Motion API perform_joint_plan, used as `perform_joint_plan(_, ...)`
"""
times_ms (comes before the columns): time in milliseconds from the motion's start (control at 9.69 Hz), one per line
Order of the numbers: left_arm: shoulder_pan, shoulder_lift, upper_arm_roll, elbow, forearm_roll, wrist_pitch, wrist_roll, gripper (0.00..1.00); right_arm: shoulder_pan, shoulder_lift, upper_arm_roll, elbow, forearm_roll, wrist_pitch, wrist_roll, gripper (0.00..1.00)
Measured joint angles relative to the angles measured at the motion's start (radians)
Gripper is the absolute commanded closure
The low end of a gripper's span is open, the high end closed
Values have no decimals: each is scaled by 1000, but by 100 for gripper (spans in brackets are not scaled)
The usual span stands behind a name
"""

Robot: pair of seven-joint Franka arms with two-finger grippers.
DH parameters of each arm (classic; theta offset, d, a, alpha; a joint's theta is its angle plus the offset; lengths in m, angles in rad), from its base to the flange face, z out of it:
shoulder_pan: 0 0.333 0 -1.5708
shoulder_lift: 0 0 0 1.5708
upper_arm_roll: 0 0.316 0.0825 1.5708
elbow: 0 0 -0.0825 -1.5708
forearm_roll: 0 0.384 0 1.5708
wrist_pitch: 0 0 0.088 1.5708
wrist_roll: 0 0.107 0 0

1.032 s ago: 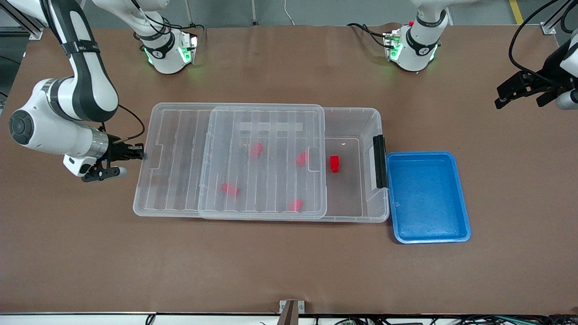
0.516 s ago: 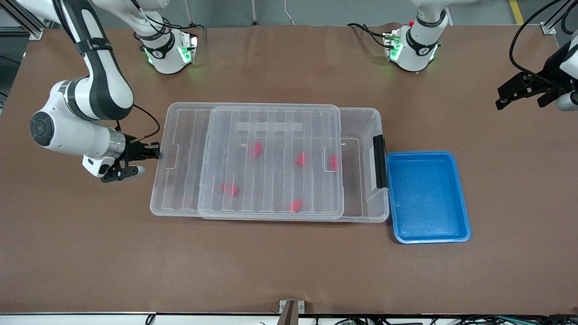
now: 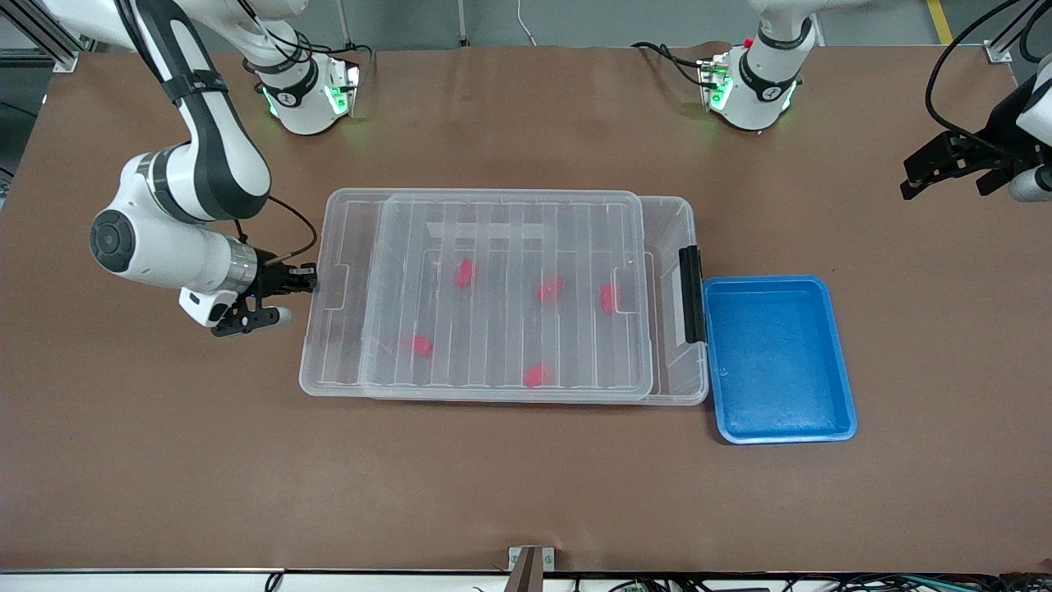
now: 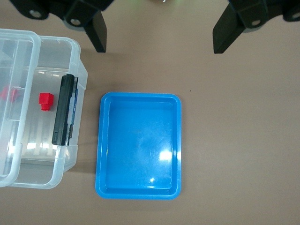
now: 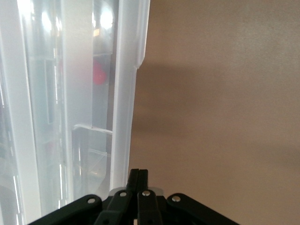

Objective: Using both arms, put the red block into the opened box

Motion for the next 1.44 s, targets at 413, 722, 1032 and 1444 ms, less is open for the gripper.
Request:
perform_joint_plan(413, 0, 0, 0, 0, 0, -1, 0, 0, 9, 14, 36, 1, 4, 36, 28, 100)
perform_joint_plan(722, 0, 0, 0, 3, 0, -1, 2, 0, 11, 31, 44, 6, 4, 46, 29, 100)
perform_joint_plan(1032, 0, 4, 0, 14, 0, -1, 3, 0, 11, 32, 44, 19, 5, 45, 29, 100)
perform_joint_plan(1444, 0, 8, -1, 15, 0, -1, 5, 0, -28, 14, -5, 100, 0, -107, 35, 0)
